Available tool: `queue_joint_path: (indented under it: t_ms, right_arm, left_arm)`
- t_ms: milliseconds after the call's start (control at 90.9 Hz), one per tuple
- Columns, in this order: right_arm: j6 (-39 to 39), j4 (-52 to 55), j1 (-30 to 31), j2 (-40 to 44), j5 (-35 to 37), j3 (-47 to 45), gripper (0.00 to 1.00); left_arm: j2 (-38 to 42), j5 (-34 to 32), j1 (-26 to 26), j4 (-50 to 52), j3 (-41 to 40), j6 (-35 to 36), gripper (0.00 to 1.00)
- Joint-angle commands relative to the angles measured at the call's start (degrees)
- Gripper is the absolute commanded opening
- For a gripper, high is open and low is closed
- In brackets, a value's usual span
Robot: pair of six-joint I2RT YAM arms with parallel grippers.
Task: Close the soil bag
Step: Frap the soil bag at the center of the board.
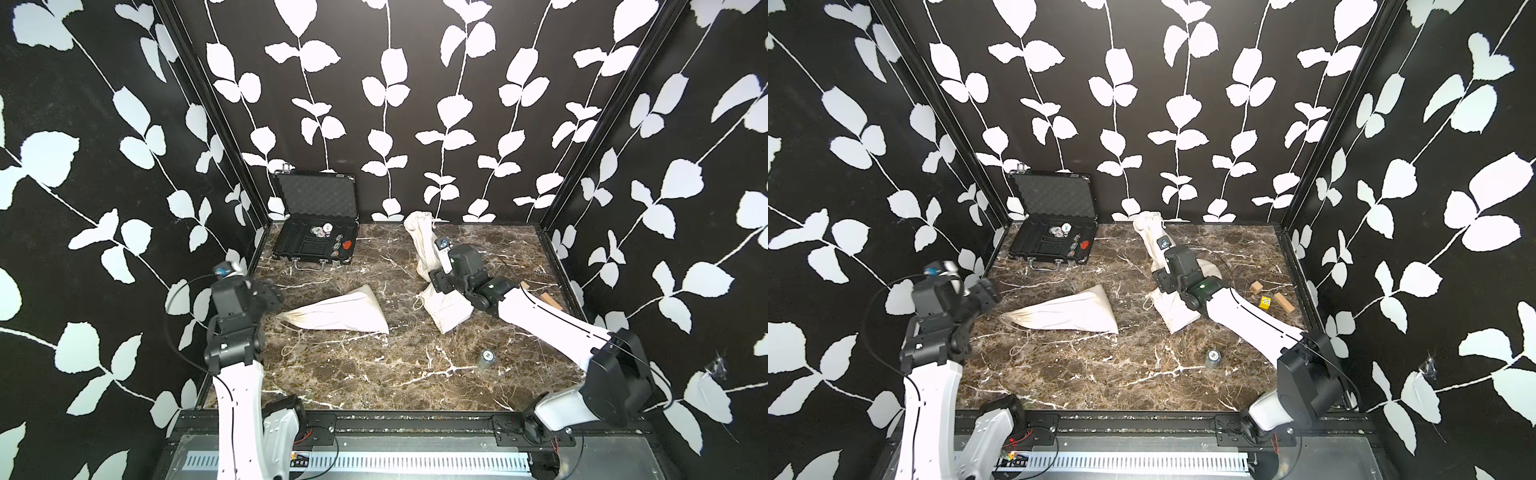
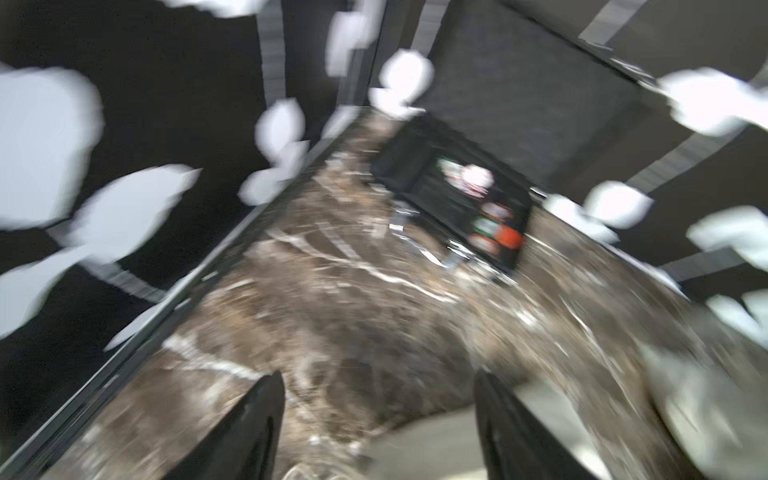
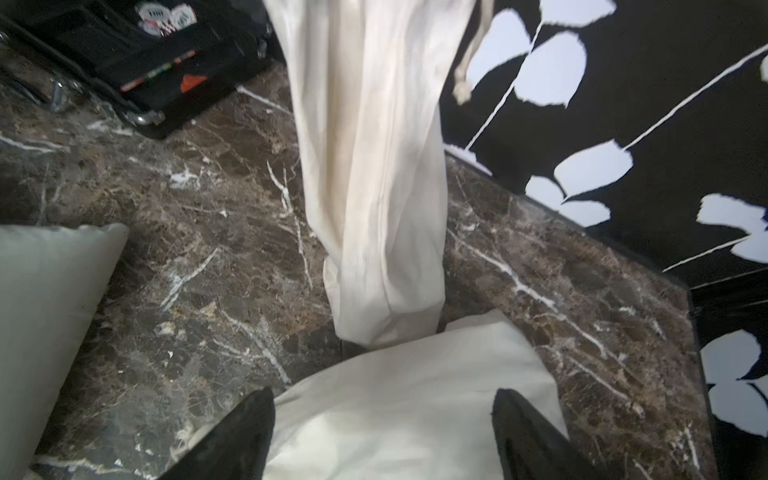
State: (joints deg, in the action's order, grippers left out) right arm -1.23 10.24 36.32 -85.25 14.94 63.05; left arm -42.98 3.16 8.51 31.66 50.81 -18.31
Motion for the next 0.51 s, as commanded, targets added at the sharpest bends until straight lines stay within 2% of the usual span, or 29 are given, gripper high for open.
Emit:
queue_joint_path:
  t_ms: [0,77,99,176,220,308,418,495]
  right_arm:
    - [-3.5,4.07,-0.11,0.51,0.15,-2.38,0.85]
    - [-4.26,6.26,-0.11,1.86,1.45,-4.43,0.85]
    - [-4.56,6.72,-0.15,2.49,1.81,-4.97,0.85]
    - [-5.3,7.17,-0.13,5.13,2.78,-7.7,0.86]
    - [-5.8,7.2,-0.13,6.59,3.46,-8.81,0.86]
    - [-6.8,6.62,-0.19,8.8,4.33,-11.35,0.87]
    - [-8.2,5.21,-0.19,10.35,4.06,-14.05,0.87]
    - [-9.06,4.47,-0.19,10.77,3.92,-15.7,0.87]
  left_arm:
    - [-1.15,2.06,-14.73,-2.1,0.42,1.4,0.82]
    - [-4.27,-1.14,-28.0,-6.09,-0.88,1.26,0.87]
    - [-5.31,-2.22,-29.33,-7.67,-1.14,1.41,0.88]
    - [-12.24,-4.63,-40.46,-11.83,-0.64,2.77,0.89]
    - [-16.17,-5.27,-44.3,-14.27,-0.18,3.59,0.89]
    - [-24.24,-4.24,-47.7,-19.24,0.59,4.32,0.89]
    - [-33.38,-2.01,-48.33,-25.82,1.32,4.67,0.87]
    - [-39.81,-0.17,-50.56,-28.13,2.89,5.2,0.85]
